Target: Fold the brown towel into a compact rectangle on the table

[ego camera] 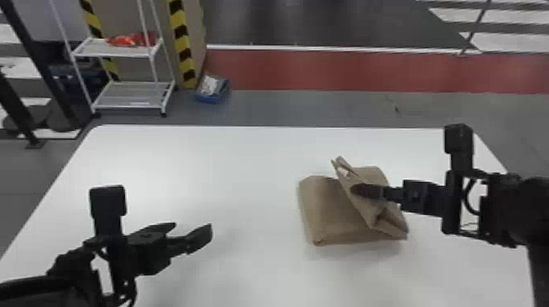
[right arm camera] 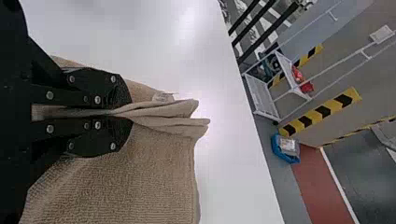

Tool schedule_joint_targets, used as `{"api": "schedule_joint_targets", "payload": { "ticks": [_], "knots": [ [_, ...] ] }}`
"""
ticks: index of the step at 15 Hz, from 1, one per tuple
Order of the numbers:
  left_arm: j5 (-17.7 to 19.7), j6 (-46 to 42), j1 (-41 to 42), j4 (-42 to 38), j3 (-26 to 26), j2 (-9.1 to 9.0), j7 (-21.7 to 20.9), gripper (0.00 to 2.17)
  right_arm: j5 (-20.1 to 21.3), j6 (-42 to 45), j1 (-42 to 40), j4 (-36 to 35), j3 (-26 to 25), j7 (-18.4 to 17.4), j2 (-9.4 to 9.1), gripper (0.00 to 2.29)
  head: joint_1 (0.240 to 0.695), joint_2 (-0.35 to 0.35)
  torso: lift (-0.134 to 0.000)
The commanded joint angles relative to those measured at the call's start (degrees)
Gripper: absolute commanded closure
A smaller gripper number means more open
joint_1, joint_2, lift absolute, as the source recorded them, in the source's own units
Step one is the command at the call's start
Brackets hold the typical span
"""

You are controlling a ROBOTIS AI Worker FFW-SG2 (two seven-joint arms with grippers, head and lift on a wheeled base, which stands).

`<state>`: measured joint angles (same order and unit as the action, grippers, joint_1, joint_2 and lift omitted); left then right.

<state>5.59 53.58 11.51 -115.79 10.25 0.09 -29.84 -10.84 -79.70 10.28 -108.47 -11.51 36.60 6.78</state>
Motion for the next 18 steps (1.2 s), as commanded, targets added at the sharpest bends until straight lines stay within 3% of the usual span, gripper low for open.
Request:
{"api": "schedule_joint_targets", "payload": {
  "ticks": [1,2,6,9,10,11,12,13,15,16,18],
  "knots": [
    [0.03,-0.01,0.00,0.13,0.04,-0.24,-0.05,0.04,0.90,2.39,-0.70,0.10,1.84,-0.04,-0.72,0.20,0.695,-0.001,-0.124],
    [0.03,-0.01,-0.08,0.13,0.04,-0.24,-0.05,0.04,0.90,2.39,-0.88,0.10,2.02,0.14,-1.07,0.09,0.695,0.007,-0.124],
    [0.03,-0.01,0.00,0.13,0.04,-0.24,-0.22,0.04,-0.41,1.87,-2.02,-0.16,1.84,0.93,-1.07,0.07,0.695,0.026,-0.124],
    [0.03,-0.01,0.18,0.04,0.12,-0.24,-0.31,0.04,-4.55,0.11,-2.90,-1.65,-2.55,0.93,-1.07,0.15,0.695,0.029,-0.124],
    [0.03,-0.01,0.18,0.04,0.12,-0.24,-0.31,0.04,-4.46,-2.88,-3.25,-2.53,-3.96,1.63,-0.81,0.42,0.695,0.023,-0.124],
    [0.03,-0.01,0.18,0.04,0.21,-0.24,-0.40,0.04,-4.02,-4.46,-3.52,-2.97,-4.49,4.80,-0.63,0.81,0.695,0.018,-0.124],
    [0.03,-0.01,0.18,0.04,0.12,-0.24,-0.40,0.04,-3.67,-6.92,-4.22,-4.20,-5.54,7.44,-0.46,1.41,0.695,0.015,-0.124],
    [0.03,-0.01,0.09,0.13,0.12,-0.24,-0.40,0.04,-2.88,-8.15,-5.45,-5.61,-5.63,8.75,-0.28,1.72,0.695,0.015,-0.124],
    [0.03,-0.01,-0.08,0.39,-0.14,-0.24,-0.31,0.04,-2.61,-8.15,-6.15,-6.49,-6.07,9.46,-0.19,1.79,0.695,0.011,-0.124],
    [0.03,-0.18,-0.08,0.48,-0.23,-0.24,-0.40,0.04,-3.14,-7.10,-5.89,-6.31,-6.86,9.37,-0.28,1.96,0.695,0.008,-0.124],
    [0.03,-0.71,-0.08,0.83,-0.32,-0.24,-0.40,0.04,-4.11,-2.70,-5.36,-4.73,-8.18,7.87,-1.42,1.96,0.695,0.000,-0.124]
  ]
}}
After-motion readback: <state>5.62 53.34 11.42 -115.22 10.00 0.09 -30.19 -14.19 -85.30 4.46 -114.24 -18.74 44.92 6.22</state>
